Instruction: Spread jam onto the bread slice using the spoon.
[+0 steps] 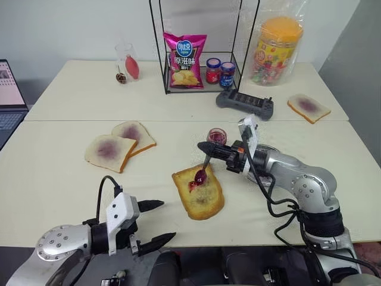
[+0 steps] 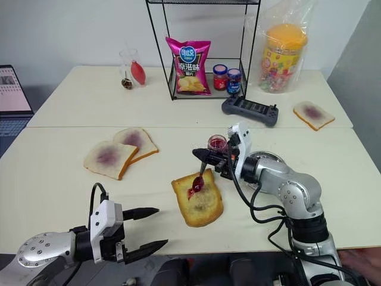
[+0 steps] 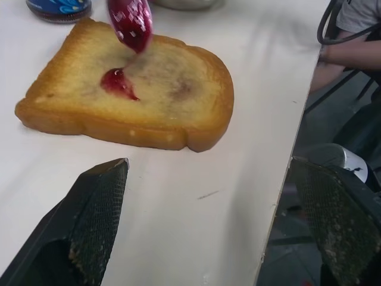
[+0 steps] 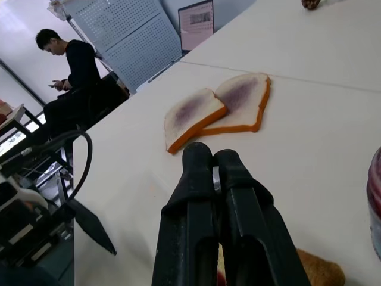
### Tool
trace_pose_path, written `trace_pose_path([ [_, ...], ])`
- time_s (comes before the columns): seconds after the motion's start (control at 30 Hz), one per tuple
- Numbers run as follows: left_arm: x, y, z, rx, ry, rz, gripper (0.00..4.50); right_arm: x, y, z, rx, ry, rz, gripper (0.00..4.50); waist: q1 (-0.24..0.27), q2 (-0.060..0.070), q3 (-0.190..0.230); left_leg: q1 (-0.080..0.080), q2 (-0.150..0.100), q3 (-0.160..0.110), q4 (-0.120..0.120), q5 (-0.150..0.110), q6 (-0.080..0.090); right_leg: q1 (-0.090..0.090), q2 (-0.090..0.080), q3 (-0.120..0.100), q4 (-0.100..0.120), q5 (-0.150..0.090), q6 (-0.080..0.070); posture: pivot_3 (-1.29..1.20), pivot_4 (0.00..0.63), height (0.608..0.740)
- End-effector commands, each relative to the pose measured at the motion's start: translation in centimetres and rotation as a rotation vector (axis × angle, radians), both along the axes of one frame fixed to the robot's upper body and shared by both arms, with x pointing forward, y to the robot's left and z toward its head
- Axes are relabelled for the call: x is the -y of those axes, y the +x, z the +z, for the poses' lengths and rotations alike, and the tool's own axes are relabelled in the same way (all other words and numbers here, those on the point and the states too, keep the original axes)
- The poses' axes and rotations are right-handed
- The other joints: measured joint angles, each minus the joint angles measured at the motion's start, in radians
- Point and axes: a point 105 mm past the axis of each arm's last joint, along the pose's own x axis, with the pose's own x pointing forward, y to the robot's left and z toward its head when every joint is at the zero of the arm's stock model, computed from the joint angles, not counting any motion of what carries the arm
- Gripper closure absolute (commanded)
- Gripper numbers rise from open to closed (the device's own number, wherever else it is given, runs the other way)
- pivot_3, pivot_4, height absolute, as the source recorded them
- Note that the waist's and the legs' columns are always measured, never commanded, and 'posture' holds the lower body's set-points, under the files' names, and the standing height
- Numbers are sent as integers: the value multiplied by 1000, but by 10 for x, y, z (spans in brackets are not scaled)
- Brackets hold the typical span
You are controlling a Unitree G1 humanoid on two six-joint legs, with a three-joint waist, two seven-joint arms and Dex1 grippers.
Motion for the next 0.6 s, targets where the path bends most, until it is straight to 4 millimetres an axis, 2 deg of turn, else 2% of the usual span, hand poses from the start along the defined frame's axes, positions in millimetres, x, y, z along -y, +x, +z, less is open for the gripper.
trace_pose_path([
  [0.03,2,1,6,30,4,-30,0,-2,-3,-6,40,-45,15,4460,0,0,0,0,0,0,0,0,0,0,0,0,0,0,0,0,150,740],
  [0.13,3,3,7,34,6,-29,0,-1,-1,-12,71,-87,14,4460,0,0,0,0,0,0,0,0,0,0,0,0,0,0,0,0,150,740],
  [0.27,7,1,9,33,3,-35,0,4,7,-10,166,-143,-3,4460,0,0,0,0,0,0,0,0,0,0,0,0,0,0,0,0,150,740],
  [0.6,11,6,13,43,4,-41,0,11,23,19,260,-125,-41,4460,1,0,0,0,0,0,2,0,0,1,0,0,0,2,0,0,150,740],
])
